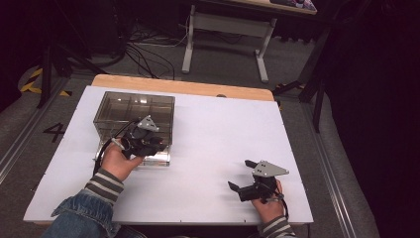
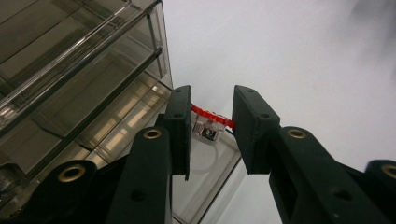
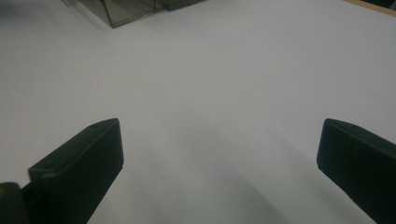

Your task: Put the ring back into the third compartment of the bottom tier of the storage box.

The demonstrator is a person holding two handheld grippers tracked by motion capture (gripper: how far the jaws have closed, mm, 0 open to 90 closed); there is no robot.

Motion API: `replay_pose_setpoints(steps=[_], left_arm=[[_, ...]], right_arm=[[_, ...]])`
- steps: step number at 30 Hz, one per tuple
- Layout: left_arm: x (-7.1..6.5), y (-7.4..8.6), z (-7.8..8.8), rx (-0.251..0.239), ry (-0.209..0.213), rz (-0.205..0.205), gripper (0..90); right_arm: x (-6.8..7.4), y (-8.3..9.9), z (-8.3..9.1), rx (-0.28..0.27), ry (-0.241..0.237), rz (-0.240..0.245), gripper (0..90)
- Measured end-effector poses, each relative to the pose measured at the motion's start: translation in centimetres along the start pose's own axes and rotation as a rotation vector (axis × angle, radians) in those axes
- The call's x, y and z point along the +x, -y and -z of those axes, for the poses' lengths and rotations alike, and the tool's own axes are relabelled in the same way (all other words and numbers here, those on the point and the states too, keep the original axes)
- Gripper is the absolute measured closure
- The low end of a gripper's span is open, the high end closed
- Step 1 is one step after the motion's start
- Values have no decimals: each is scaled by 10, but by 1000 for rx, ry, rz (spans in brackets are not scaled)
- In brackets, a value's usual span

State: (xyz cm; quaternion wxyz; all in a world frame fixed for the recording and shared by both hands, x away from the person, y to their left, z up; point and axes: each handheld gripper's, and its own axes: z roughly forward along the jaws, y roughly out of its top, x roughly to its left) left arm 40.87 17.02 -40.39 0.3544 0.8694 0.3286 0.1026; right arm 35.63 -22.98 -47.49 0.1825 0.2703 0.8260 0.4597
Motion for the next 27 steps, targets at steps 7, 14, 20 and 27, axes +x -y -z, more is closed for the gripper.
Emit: replay_pose_setpoints(steps=[7,14,20,27], left_arm=[[2,0,-2,10,1,4,682],[7,4,-9,38,2,23,682],[13,8,-16,70,13,40,682],[18,12,-23,110,26,57,681]], right_arm=[[0,0,0,2,0,-1,12],[0,0,0,4,-1,-4,12],[0,0,0,4,-1,-4,12],[0,0,0,4,-2,-5,12]])
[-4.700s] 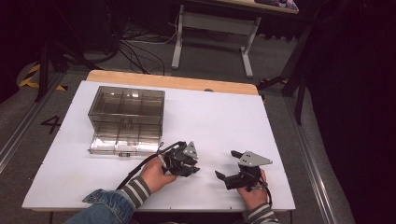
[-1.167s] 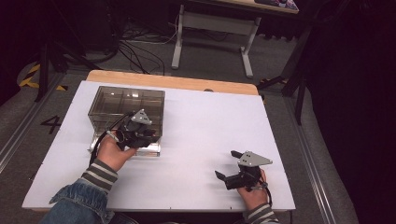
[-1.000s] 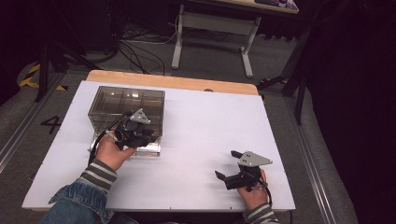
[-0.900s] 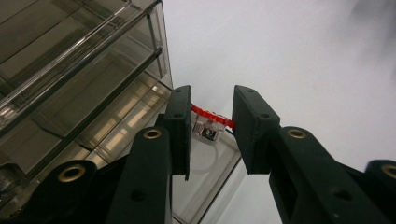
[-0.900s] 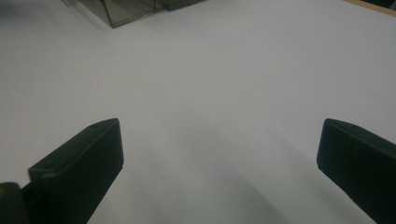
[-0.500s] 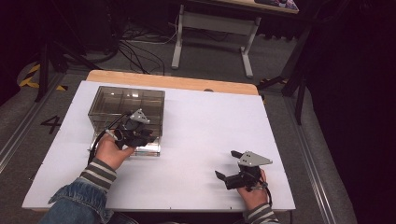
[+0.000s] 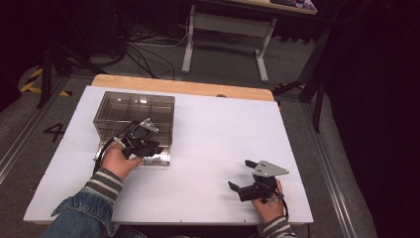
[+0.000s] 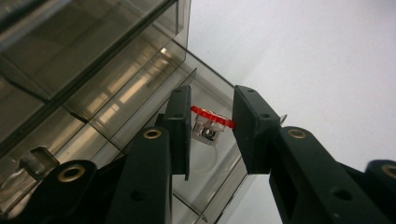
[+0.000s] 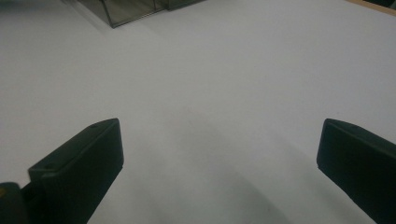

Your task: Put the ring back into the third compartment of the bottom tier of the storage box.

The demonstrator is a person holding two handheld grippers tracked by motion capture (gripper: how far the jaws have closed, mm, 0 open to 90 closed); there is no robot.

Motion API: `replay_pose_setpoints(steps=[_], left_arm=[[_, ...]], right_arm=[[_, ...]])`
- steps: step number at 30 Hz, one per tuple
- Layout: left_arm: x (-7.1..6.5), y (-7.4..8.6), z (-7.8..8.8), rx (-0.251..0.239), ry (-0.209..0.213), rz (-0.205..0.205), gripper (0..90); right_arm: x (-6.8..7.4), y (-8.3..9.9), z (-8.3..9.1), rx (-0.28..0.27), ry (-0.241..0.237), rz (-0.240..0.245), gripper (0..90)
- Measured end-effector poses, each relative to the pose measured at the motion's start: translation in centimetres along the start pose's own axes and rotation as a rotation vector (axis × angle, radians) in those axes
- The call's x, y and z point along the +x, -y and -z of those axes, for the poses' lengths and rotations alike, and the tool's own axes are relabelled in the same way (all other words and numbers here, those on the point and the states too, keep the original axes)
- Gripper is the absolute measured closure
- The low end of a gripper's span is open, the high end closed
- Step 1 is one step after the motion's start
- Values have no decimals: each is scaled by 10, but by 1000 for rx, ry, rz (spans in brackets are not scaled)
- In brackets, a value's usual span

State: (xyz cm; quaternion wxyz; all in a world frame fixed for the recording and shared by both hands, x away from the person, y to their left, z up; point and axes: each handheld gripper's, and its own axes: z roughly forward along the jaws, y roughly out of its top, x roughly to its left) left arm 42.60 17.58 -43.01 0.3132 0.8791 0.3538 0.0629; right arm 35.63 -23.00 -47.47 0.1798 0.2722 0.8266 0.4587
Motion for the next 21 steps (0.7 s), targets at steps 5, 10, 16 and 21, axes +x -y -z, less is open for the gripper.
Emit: replay_pose_setpoints(steps=[5,10,16,21], left_arm=[[2,1,-4,25,4,2,681],[3,2,-7,50,11,6,680],[2,2,-10,70,17,6,681],[2,2,-12,89,20,2,680]], right_arm=[[0,0,0,-1,-1,2,12],[0,0,0,-4,-2,1,11],[0,0,0,-1,-2,3,11],[0,0,0,-1,-2,5,11]])
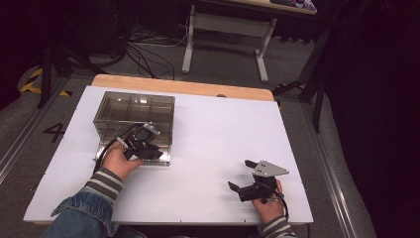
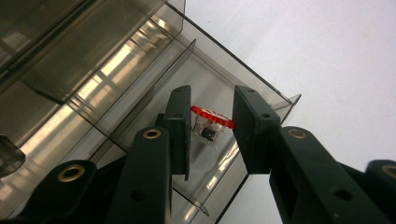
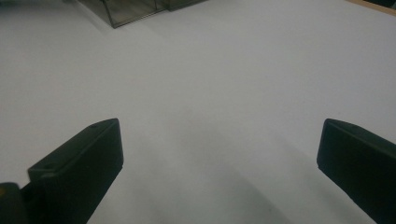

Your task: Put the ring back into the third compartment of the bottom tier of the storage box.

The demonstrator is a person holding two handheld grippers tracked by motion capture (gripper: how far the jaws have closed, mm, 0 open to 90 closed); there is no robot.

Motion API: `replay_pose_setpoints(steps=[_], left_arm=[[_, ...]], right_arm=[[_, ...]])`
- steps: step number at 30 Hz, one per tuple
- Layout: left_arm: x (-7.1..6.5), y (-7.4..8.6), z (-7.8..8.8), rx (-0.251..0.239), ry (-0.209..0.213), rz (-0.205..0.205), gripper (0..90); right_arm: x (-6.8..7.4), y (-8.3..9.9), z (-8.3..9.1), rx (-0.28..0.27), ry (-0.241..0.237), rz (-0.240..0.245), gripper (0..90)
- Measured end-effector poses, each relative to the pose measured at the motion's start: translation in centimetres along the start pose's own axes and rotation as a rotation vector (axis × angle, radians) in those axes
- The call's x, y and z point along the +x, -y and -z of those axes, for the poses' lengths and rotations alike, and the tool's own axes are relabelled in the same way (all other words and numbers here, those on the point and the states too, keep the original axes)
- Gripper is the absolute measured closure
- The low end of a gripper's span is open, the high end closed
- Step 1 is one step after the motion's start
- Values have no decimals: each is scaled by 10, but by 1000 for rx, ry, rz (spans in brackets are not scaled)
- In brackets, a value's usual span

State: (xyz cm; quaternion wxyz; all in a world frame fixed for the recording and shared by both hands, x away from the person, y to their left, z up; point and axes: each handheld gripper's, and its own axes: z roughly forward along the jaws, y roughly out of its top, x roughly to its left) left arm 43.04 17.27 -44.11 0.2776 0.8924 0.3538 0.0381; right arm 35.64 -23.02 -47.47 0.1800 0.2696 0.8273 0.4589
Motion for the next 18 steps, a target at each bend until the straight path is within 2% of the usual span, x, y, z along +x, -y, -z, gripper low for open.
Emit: replay_pose_setpoints(steps=[18], left_arm=[[-1,0,-3,25,-8,-1,672]], right_arm=[[0,0,0,0,-1,-1,11]])
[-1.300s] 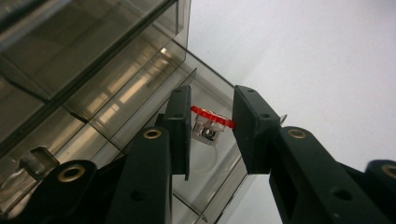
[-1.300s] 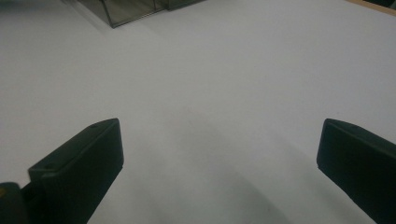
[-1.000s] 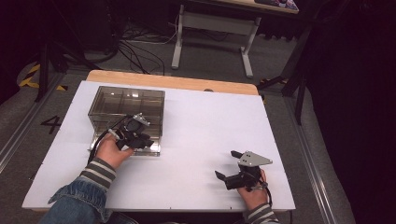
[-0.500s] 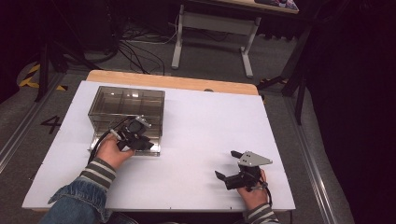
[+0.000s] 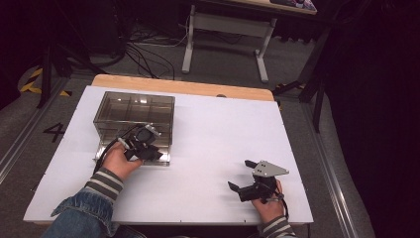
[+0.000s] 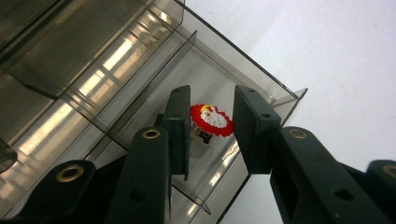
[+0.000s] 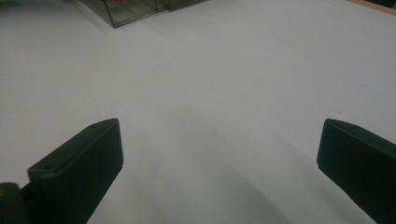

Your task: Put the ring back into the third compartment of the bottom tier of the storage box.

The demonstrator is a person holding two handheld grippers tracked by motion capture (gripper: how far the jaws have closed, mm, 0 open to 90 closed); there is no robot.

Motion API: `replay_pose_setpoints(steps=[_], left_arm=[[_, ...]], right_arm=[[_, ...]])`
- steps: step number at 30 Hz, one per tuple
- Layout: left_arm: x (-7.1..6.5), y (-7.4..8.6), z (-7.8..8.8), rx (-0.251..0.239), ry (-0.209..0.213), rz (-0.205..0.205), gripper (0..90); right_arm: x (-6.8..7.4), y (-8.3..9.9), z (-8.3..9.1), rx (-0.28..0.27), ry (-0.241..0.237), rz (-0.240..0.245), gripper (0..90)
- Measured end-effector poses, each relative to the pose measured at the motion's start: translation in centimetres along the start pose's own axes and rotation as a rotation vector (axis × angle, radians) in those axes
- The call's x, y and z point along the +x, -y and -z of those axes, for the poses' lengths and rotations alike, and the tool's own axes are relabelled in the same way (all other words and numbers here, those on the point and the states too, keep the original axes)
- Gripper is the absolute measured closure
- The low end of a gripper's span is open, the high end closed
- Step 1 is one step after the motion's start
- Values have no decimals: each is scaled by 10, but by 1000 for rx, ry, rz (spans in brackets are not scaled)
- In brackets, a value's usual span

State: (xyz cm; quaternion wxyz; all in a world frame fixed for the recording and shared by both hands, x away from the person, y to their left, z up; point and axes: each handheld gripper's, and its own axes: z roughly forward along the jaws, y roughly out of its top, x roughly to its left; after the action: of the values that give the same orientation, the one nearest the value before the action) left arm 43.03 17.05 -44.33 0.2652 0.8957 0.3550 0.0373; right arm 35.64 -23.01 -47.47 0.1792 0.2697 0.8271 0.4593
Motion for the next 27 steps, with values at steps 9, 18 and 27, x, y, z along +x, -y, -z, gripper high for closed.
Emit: replay_pose_setpoints(steps=[9,18,27], left_arm=[[-2,-1,0,-1,-24,-19,616],[-7,-2,9,-50,-33,-30,552],[-15,-3,26,-101,-48,-58,566]], right_arm=[[0,0,0,0,0,1,10],[0,0,0,-2,0,-3,10],[-1,0,0,-2,1,-4,11]])
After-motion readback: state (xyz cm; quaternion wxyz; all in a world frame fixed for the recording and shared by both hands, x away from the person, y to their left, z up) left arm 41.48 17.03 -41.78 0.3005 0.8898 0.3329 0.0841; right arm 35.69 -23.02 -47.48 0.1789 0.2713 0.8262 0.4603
